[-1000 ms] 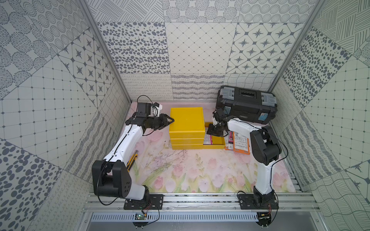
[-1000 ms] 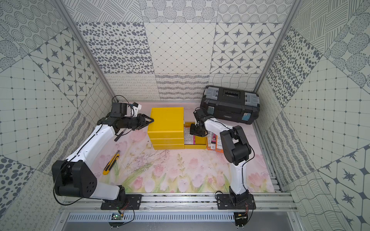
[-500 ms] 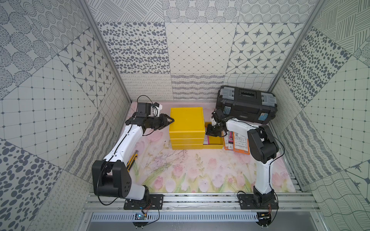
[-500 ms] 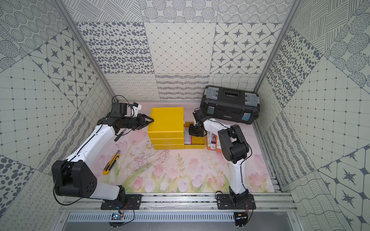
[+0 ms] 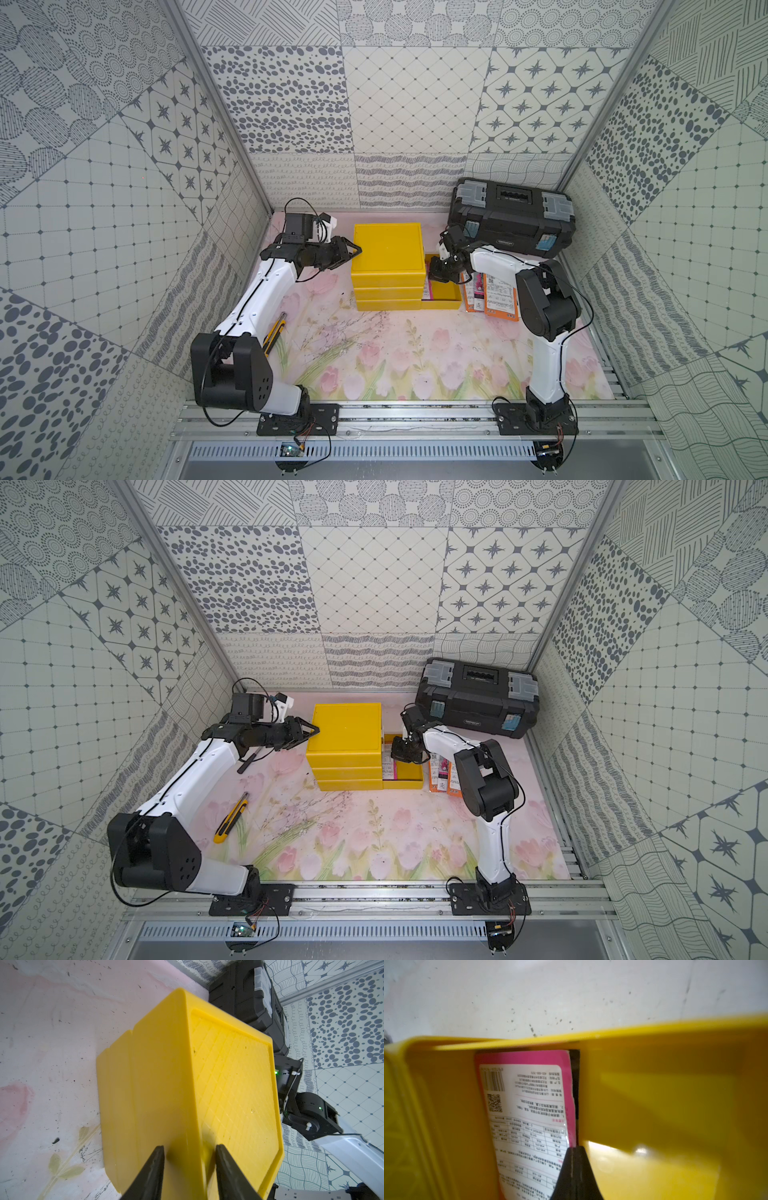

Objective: Take the seed bags out of the drawer
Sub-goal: Pick up the seed packet from the drawer.

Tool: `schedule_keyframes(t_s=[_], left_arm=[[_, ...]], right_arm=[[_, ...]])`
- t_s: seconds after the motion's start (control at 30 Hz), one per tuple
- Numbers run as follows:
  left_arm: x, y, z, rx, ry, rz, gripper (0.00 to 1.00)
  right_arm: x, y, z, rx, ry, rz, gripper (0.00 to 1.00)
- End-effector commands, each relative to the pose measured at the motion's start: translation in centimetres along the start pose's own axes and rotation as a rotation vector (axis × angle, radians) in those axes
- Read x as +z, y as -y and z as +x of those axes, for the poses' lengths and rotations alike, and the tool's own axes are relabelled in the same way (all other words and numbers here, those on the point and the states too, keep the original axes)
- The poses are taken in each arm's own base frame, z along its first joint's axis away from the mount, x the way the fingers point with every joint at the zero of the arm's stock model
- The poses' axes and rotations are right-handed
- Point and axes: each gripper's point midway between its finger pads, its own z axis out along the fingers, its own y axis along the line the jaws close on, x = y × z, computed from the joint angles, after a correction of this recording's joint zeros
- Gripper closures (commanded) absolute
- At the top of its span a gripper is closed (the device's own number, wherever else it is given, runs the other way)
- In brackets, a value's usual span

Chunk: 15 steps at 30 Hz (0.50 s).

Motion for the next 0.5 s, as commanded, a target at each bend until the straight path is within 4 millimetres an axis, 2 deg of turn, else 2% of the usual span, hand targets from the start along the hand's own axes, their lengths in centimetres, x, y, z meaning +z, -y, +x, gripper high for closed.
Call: schedule_keyframes(t_s=[0.0, 0.47], left_arm=[[0.3, -3.3, 3.3, -0.079, -0.106, -0.155, 0.57], [0.3, -3.3, 3.3, -0.076, -0.105, -0.156, 0.57]], right_arm=[[-3.2, -1.6, -1.6, -0.019, 0.084, -0.036, 1.00], [-9.9, -0.1, -3.5, -0.019, 0.176, -0.019, 1.00]])
